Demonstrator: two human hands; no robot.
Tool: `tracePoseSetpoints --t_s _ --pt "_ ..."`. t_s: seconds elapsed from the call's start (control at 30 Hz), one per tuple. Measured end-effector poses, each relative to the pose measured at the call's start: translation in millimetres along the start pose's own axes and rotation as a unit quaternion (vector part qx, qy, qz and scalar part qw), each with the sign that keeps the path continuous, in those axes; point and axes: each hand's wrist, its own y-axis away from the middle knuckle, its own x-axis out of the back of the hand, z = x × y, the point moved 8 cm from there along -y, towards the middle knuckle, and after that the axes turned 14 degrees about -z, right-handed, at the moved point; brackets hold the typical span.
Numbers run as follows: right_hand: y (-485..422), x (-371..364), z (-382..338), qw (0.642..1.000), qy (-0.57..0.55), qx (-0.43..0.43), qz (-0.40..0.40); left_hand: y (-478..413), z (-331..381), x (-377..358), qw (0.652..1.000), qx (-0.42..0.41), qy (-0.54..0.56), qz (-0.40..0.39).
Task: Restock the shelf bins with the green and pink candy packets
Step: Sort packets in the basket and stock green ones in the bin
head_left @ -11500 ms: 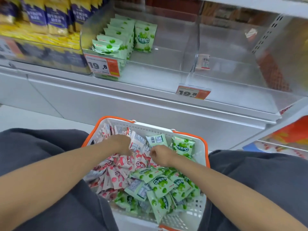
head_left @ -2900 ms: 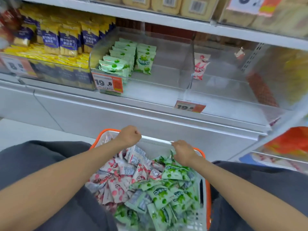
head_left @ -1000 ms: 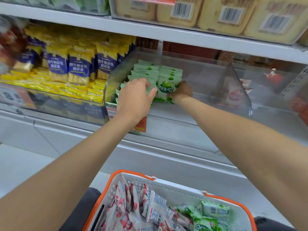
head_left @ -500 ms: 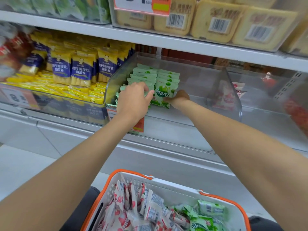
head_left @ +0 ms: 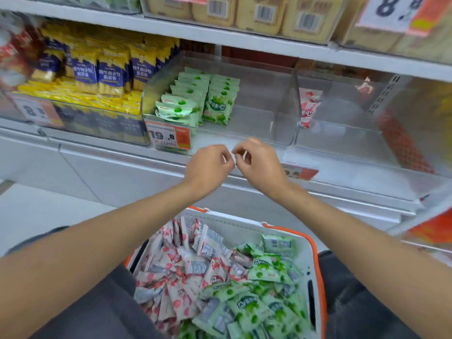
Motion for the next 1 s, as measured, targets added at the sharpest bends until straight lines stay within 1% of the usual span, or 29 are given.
tracePoseSetpoints --t_s 0.07,0.1,0.13,0.17,0.2,0.23,0.27,0.33,0.4,0.43,0.47,0.53,0.6,0.67,0.73,0.8,0.83,0.87,0.9,0.93,0.97,1.0 --pt "43.4 -28.6 16.7 0.997 -0.03 -0.054 -0.05 15.2 -18.5 -43.3 0.995 0.032 0.003 -0.093" --pt "64.7 -49.1 31.4 0.99 -0.039 -0.095 -0.101 23.8 -29.1 -64.1 0.989 0.041 0.007 -0.14" --pt "86.3 -71.8 49.2 0.974 -0.034 -0.138 -0.174 32.5 -40.0 -82.9 0.982 0.049 0.017 -0.181" --pt "109.2 -95.6 67.5 0.948 -0.016 -0.179 -0.261 40.8 -52.5 -100.0 0.975 0.06 0.026 -0.211" --pt "134.0 -117.0 85.9 0.913 0.011 -0.212 -0.348 48.2 -64.3 -114.0 0.97 0.073 0.027 -0.232" --pt "158.0 -131.8 102.8 0.875 0.039 -0.236 -0.42 54.1 -74.0 -126.3 0.965 0.083 0.022 -0.247" --pt "179.5 -140.3 116.8 0.842 0.063 -0.255 -0.471 58.8 -80.9 -137.3 0.961 0.086 0.011 -0.261" --pt "212.1 -148.1 137.2 0.795 0.106 -0.27 -0.533 65.7 -83.0 -151.4 0.955 0.079 0.0 -0.288" --pt "235.5 -154.0 145.2 0.756 0.159 -0.253 -0.582 68.4 -76.8 -160.6 0.947 0.064 -0.013 -0.315" --pt "242.5 -156.4 146.9 0.744 0.192 -0.237 -0.595 68.1 -74.4 -163.1 0.945 0.06 -0.01 -0.322" --pt "247.0 -158.7 147.0 0.739 0.225 -0.217 -0.596 66.7 -72.1 -164.0 0.945 0.058 -0.005 -0.321" --pt "250.6 -163.2 142.4 0.742 0.283 -0.172 -0.582 63.2 -71.0 -165.6 0.946 0.056 -0.004 -0.32" --pt "248.7 -165.0 134.5 0.746 0.312 -0.144 -0.57 61.1 -73.1 -168.0 0.943 0.058 -0.006 -0.328" --pt "242.0 -163.2 127.3 0.758 0.301 -0.154 -0.557 61.7 -75.1 -168.3 0.94 0.065 -0.001 -0.334" --pt "226.7 -152.1 125.5 0.789 0.249 -0.222 -0.516 63.2 -75.1 -167.3 0.936 0.074 -0.001 -0.346" --pt "204.3 -134.1 126.5 0.828 0.15 -0.316 -0.439 67.1 -75.0 -167.6 0.926 0.088 0.016 -0.368" --pt "191.7 -123.9 125.5 0.842 0.078 -0.358 -0.396 71.0 -74.1 -169.1 0.916 0.095 0.028 -0.388" --pt "179.8 -115.5 123.4 0.847 -0.009 -0.393 -0.357 75.2 -71.5 -171.9 0.905 0.097 0.056 -0.411" --pt "169.7 -110.7 118.0 0.841 -0.113 -0.42 -0.323 79.0 -67.0 -174.7 0.894 0.095 0.089 -0.429" --pt "161.5 -108.4 108.6 0.817 -0.223 -0.437 -0.302 81.5 -59.8 -176.2 0.888 0.084 0.121 -0.436" --pt "153.1 -106.2 95.7 0.789 -0.319 -0.438 -0.289 81.1 -52.1 -176.3 0.89 0.061 0.146 -0.427" --pt "144.0 -102.5 84.2 0.771 -0.386 -0.423 -0.279 77.4 -44.6 -174.0 0.9 0.029 0.167 -0.401"
